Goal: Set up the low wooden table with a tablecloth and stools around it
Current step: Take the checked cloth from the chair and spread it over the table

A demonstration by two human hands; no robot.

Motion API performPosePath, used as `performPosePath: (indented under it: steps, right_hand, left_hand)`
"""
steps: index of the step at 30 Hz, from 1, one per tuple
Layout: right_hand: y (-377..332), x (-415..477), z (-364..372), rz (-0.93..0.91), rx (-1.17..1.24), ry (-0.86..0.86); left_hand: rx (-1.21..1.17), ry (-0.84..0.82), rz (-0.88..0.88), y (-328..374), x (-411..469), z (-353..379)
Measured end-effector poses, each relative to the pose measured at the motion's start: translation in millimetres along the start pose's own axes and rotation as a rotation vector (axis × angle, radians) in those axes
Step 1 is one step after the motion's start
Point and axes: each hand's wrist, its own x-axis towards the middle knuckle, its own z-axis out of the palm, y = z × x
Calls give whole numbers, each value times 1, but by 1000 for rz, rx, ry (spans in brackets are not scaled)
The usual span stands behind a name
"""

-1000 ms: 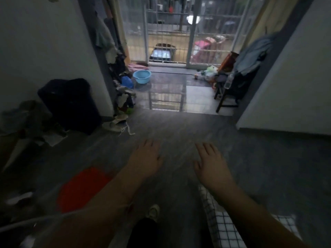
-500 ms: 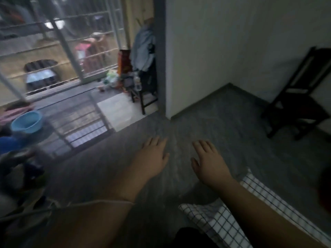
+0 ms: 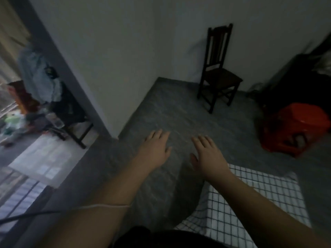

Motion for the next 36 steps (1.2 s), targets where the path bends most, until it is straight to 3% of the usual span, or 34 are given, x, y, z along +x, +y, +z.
performPosePath:
  steps: [12,21,28,36]
  right_hand:
    - [56,2,-8,614,-32,109]
    - [8,29,13,1145,63,307]
    - [-51,-6,41,1501,150,393]
    - [-107,-72,92,1817,256,450]
  left_hand:
    - [-3,-245,587,76,159,37]
    - [134,-406,1092,95,249,48]
    - [202,-519,1446,115,212,85]
    - [330,-628,1721,147,136,128]
